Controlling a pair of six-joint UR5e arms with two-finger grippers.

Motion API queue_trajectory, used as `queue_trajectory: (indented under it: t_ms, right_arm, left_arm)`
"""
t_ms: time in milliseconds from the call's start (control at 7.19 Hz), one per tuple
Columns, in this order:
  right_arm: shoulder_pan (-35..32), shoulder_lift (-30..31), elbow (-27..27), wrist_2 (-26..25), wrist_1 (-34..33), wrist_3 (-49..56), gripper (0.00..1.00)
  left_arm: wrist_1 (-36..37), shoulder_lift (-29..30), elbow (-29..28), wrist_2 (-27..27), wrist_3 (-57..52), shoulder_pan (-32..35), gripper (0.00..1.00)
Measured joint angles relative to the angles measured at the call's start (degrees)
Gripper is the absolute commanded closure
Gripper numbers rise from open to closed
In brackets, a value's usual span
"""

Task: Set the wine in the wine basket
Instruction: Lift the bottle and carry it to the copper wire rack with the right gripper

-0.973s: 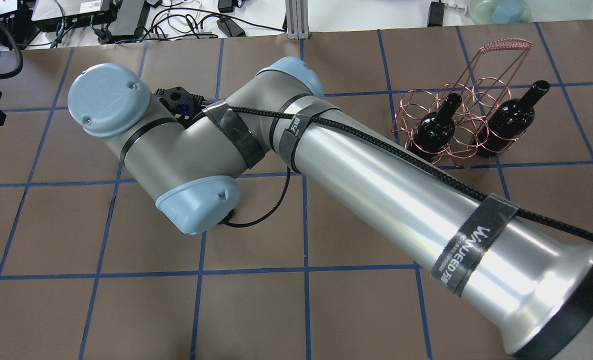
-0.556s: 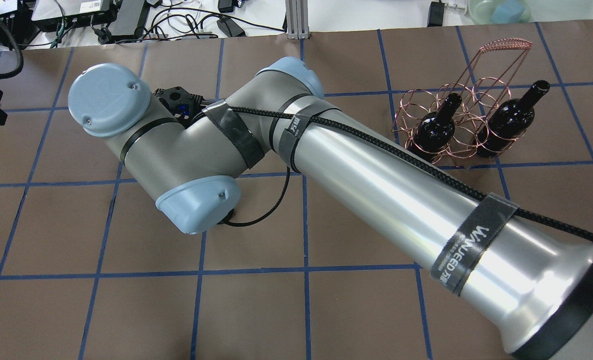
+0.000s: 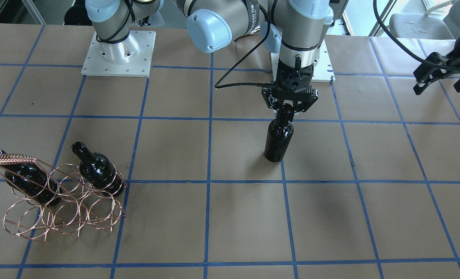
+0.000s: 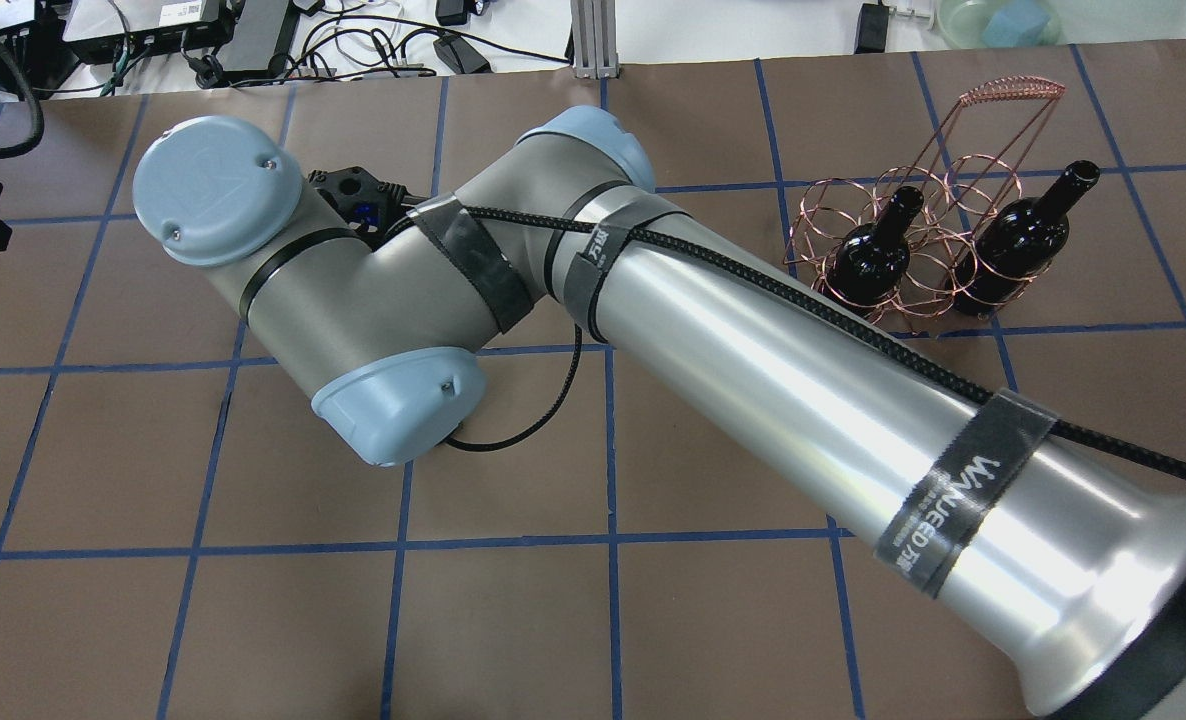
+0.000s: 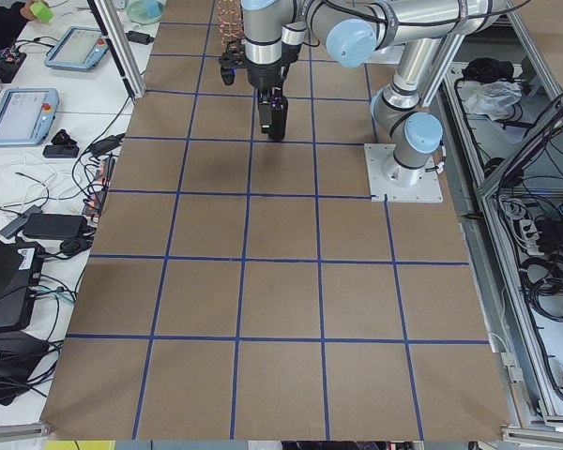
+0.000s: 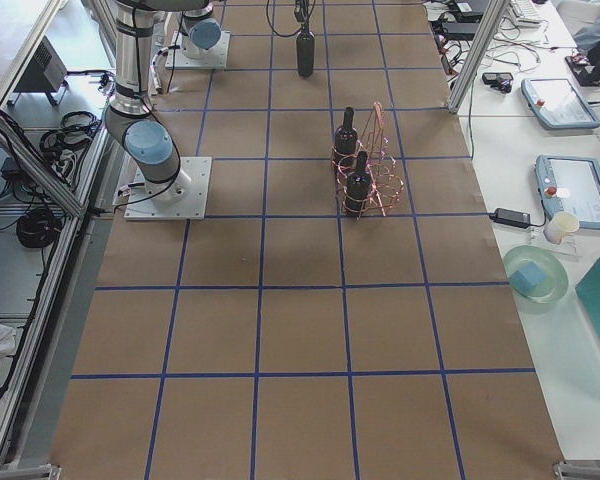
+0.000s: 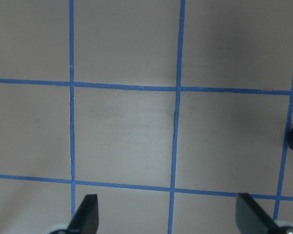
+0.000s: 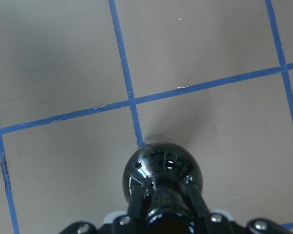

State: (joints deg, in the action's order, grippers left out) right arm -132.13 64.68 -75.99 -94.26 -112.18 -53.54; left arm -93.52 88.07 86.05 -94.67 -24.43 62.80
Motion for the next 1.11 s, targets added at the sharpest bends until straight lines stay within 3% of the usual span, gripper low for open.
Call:
queue_trajectory:
  t_ms: [139, 417, 695, 1112]
  right_arm:
    - [1.26, 2.54, -0.07, -0.3, 2.82, 1.37, 0.98]
    - [7.57, 11.31, -1.06, -1.03, 15.72, 8.24, 1.0]
    - [16.86, 21.61, -4.01, -2.17, 26.99, 21.99, 1.0]
    - [34.09, 29.58, -5.46, -2.47, 33.37, 46.77, 1.0]
  left_arm:
    - [0.03, 0.0, 0.0, 0.13, -0.16, 0.05, 0.0]
    - [0.04, -0.05, 0.05, 2.34, 0.23, 0.68, 0.0]
    - [0.14, -0.35, 0.08, 4.85, 5.42, 2.41, 0.0]
    - [0.26, -1.3, 0.24, 4.55, 16.38, 11.86, 0.0]
